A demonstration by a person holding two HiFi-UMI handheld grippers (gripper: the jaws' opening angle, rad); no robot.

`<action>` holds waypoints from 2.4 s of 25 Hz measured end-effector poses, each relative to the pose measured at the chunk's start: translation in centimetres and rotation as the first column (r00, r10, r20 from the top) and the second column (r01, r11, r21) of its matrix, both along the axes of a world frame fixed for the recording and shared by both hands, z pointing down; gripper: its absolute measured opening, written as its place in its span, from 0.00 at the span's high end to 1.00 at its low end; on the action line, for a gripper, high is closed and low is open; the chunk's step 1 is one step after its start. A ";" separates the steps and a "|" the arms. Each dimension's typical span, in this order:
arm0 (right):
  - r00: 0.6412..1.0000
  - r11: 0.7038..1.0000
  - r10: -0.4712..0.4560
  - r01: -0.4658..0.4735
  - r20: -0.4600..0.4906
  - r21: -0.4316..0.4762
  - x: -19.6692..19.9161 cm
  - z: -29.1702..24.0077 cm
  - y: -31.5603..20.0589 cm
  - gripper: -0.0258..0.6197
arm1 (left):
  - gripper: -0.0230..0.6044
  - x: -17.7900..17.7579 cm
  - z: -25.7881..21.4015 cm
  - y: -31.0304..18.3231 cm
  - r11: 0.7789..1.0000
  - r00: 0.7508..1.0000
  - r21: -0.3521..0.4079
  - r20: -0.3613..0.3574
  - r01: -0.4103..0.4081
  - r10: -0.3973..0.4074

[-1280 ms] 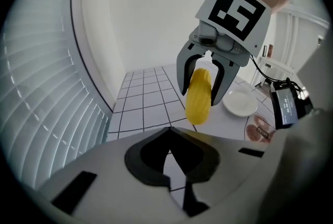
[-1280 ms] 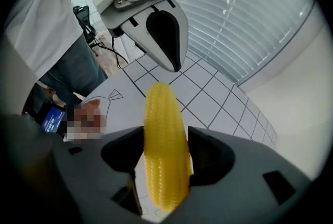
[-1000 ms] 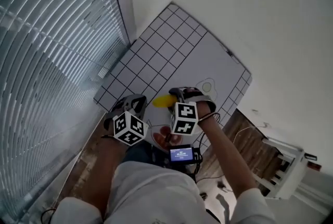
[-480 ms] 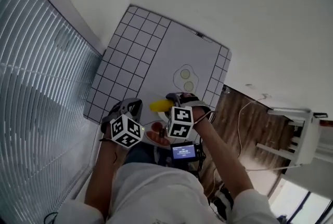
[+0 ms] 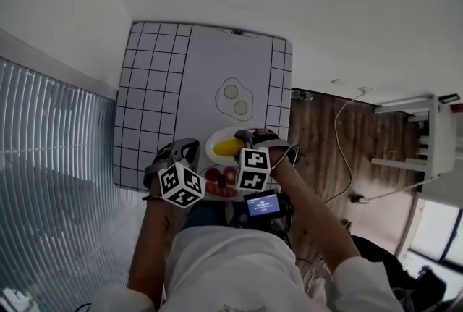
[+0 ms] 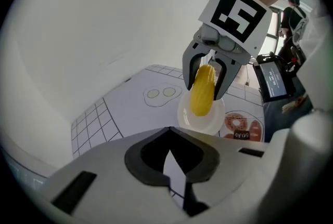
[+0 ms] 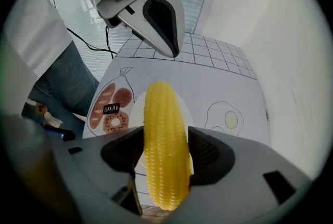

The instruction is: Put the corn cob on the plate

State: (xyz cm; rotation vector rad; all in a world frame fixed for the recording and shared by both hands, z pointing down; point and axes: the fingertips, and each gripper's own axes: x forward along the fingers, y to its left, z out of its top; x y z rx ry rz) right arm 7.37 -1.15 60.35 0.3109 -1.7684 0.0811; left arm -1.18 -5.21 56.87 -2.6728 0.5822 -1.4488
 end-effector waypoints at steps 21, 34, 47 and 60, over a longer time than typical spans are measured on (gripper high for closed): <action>1.000 1.000 0.007 -0.007 -0.010 -0.010 -0.5 3.4 0.7 0.55 | 0.95 1.4 1.5 1.3 0.998 0.999 -0.040 0.002 -0.054 0.054; 1.000 0.997 0.007 -0.007 -0.001 -0.072 -0.7 4.5 0.8 0.55 | 0.95 2.1 2.2 1.7 0.997 0.999 -0.062 -0.008 -0.046 0.046; 0.998 0.993 0.008 0.000 0.065 -0.120 -1.0 4.1 0.9 0.51 | 0.95 2.3 1.8 0.4 0.997 0.999 -0.078 -0.047 0.002 -0.005; 0.990 0.996 0.025 -0.012 0.141 -0.090 -1.4 2.4 0.1 0.49 | 0.95 2.5 1.6 -0.4 0.993 0.995 -0.107 -0.085 0.041 -0.050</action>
